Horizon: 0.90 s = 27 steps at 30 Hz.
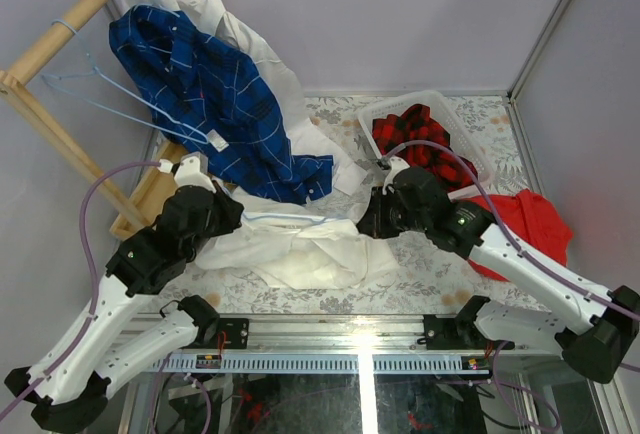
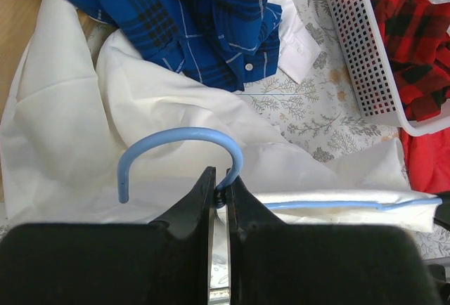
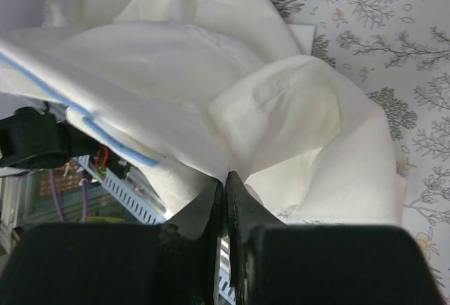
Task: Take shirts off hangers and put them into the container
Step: Remove the shirt from the hanger.
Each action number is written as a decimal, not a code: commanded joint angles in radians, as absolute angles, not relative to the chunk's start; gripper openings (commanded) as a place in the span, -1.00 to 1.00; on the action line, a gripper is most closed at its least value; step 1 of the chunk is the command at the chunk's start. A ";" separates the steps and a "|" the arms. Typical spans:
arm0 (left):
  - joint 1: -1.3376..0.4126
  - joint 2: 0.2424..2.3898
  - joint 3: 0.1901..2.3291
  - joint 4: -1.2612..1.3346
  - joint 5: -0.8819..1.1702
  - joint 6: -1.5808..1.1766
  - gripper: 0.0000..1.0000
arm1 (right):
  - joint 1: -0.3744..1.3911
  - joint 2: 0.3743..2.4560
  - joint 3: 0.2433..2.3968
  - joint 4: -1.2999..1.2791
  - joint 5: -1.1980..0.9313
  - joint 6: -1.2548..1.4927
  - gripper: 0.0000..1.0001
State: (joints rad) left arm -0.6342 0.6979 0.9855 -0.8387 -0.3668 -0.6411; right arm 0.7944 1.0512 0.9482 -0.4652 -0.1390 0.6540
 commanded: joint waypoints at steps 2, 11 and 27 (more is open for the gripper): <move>-0.620 0.672 1.007 -0.856 -0.506 -0.685 -1.00 | 0.774 1.131 0.988 -0.657 -0.011 0.590 -0.98; -0.619 0.661 0.981 -0.826 -0.462 -0.670 -1.00 | 0.778 0.827 0.782 -0.359 -0.109 0.556 -0.19; -0.620 0.763 0.951 -0.709 -0.035 -0.422 -1.00 | 0.777 0.942 0.932 -0.303 -0.471 0.184 0.54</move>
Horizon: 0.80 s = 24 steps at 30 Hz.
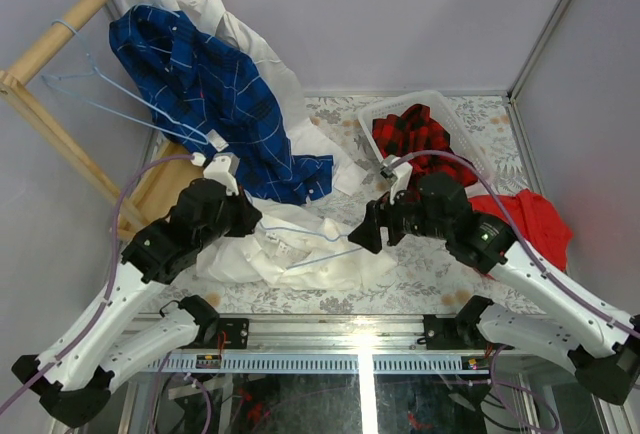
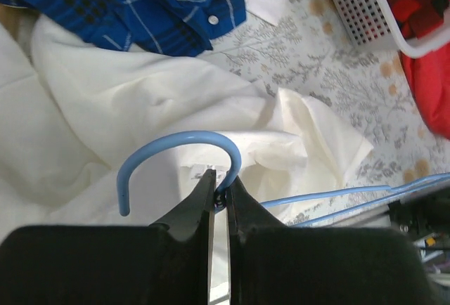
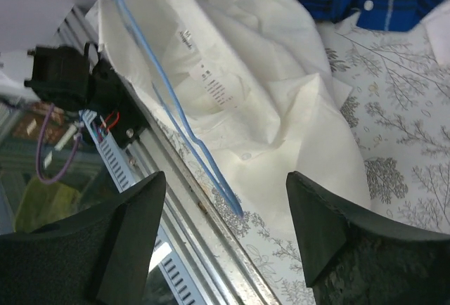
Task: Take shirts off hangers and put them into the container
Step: Remove the shirt from the hanger.
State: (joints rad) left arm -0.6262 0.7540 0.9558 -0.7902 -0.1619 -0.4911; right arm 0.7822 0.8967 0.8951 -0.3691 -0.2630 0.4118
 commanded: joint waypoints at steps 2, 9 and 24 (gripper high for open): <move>-0.620 0.772 0.956 -0.698 -0.001 -0.411 -1.00 | 0.778 0.991 0.945 -0.326 -0.550 0.111 0.55; -0.620 0.785 0.968 -0.714 -0.006 -0.406 -1.00 | 0.840 1.155 1.003 -0.455 -0.637 0.066 0.10; -0.620 0.685 0.944 -0.749 -0.126 -0.473 0.68 | 0.867 0.909 0.893 -0.483 -0.318 0.218 -1.00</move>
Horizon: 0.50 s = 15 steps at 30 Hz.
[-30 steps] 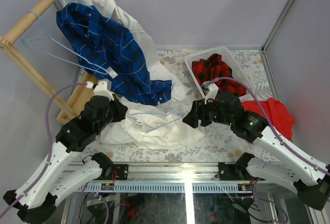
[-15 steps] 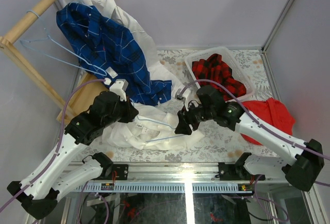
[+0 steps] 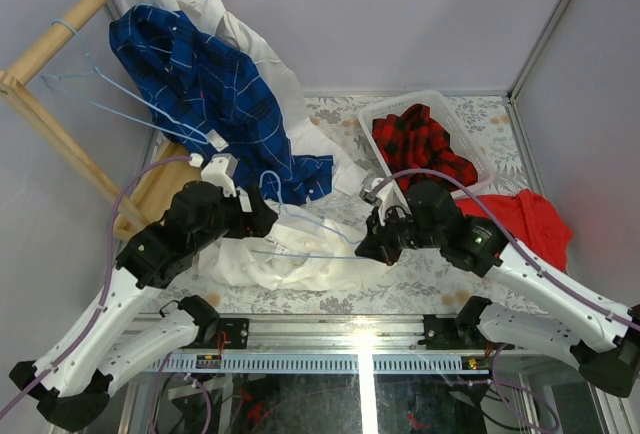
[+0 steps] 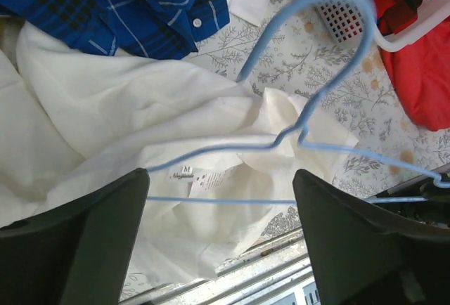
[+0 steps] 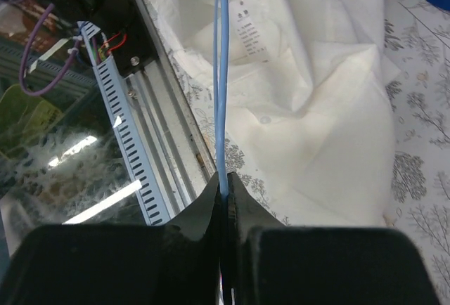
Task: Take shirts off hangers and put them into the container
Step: Remove the shirt from the hanger.
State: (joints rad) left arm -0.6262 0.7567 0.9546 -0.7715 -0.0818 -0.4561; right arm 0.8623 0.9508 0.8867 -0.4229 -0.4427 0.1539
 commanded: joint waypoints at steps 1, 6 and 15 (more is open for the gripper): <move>-0.620 0.656 0.934 -0.735 -0.126 -0.473 0.78 | 0.866 0.900 0.890 -0.509 -0.289 0.243 -1.00; -0.619 0.491 0.866 -0.639 -0.127 -0.478 0.99 | 0.865 0.799 0.828 -0.515 -0.174 0.353 -1.00; -0.619 0.322 0.809 -0.658 -0.364 -0.524 1.00 | 0.866 0.608 0.826 -0.289 -0.096 0.329 -1.00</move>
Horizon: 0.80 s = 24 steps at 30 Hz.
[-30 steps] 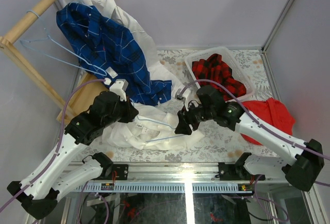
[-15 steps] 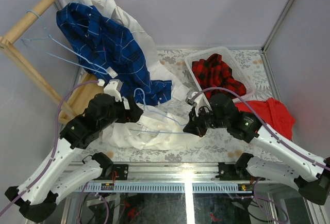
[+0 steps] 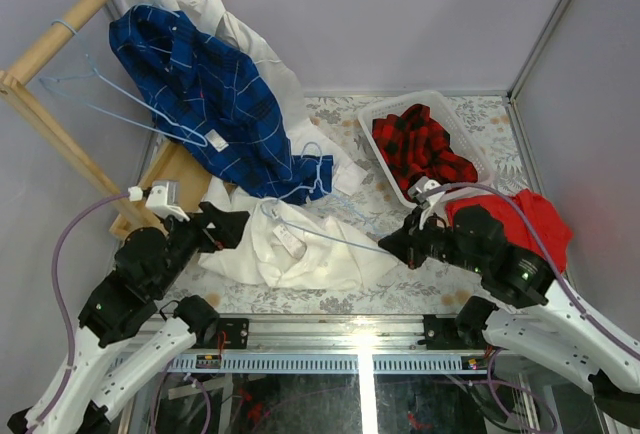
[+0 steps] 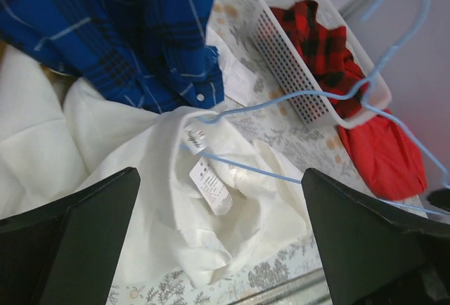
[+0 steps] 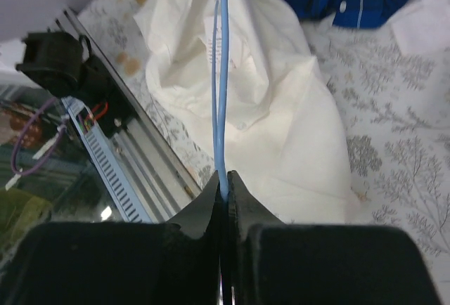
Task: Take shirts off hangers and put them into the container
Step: Remove the shirt from the hanger.
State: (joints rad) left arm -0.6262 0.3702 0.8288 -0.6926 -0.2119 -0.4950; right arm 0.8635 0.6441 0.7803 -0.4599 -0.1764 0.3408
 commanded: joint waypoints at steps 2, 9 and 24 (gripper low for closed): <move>-0.619 0.297 0.788 -0.661 -0.377 -0.516 1.00 | 0.865 0.618 0.843 -0.248 -0.093 0.281 -1.00; -0.620 0.248 0.699 -0.674 -0.404 -0.576 1.00 | 0.866 0.769 1.015 -0.219 -0.155 0.189 -1.00; -0.619 0.333 0.705 -0.714 -0.482 -0.613 0.99 | 0.866 0.766 1.247 -0.728 -0.214 0.158 -1.00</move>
